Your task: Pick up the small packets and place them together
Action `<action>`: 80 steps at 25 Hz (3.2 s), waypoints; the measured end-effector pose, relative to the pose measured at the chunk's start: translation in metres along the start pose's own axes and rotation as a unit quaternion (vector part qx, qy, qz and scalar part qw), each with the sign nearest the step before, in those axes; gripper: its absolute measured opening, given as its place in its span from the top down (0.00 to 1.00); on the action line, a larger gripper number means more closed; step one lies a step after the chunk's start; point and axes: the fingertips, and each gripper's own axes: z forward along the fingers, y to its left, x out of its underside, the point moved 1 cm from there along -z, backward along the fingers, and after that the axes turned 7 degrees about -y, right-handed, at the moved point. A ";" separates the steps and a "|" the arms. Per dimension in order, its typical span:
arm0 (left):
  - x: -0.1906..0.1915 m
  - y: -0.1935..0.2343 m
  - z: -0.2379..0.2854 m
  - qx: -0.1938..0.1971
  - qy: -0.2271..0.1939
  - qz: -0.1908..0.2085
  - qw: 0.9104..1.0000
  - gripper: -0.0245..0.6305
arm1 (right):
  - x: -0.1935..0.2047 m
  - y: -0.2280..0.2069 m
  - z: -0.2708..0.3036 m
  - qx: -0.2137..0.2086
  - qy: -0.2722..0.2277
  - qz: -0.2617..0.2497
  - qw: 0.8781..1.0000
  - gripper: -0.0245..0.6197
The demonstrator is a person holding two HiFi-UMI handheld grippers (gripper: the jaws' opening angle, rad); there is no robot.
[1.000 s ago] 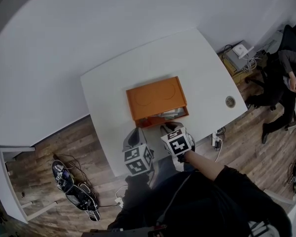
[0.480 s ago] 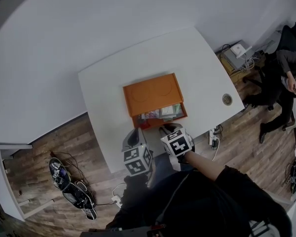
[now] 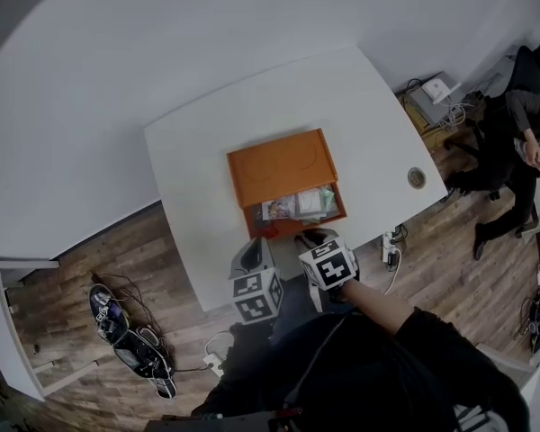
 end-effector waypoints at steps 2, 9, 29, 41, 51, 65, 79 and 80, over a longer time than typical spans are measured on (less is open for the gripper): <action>0.002 -0.001 -0.002 0.000 -0.001 0.000 1.000 0.96 | 0.003 0.003 -0.001 -0.003 0.000 0.000 1.000 0.86; 0.005 -0.007 -0.021 -0.024 -0.013 -0.016 1.000 0.96 | 0.019 0.011 -0.017 -0.019 0.012 -0.003 1.000 0.86; 0.013 -0.022 -0.048 -0.040 -0.022 -0.037 0.998 0.96 | -0.010 -0.001 -0.075 -0.096 -0.039 -0.023 0.994 0.78; 0.001 -0.015 -0.041 -0.001 -0.024 -0.039 0.999 0.96 | -0.040 -0.031 -0.025 -0.120 0.123 -0.296 0.940 0.65; -0.012 0.001 -0.033 0.008 -0.028 -0.044 0.999 0.96 | -0.025 -0.041 0.003 -0.116 0.213 -0.337 0.910 0.66; -0.011 0.000 -0.031 0.016 -0.022 -0.037 0.999 0.96 | -0.033 -0.030 -0.021 -0.141 0.226 -0.337 0.903 0.87; -0.017 0.008 -0.035 0.014 -0.033 -0.042 0.998 0.96 | -0.157 -0.078 -0.011 -0.049 0.108 -0.324 0.939 0.87; -0.018 0.008 -0.035 0.013 -0.032 -0.042 0.999 0.96 | -0.162 -0.082 -0.005 -0.049 0.104 -0.315 0.942 0.86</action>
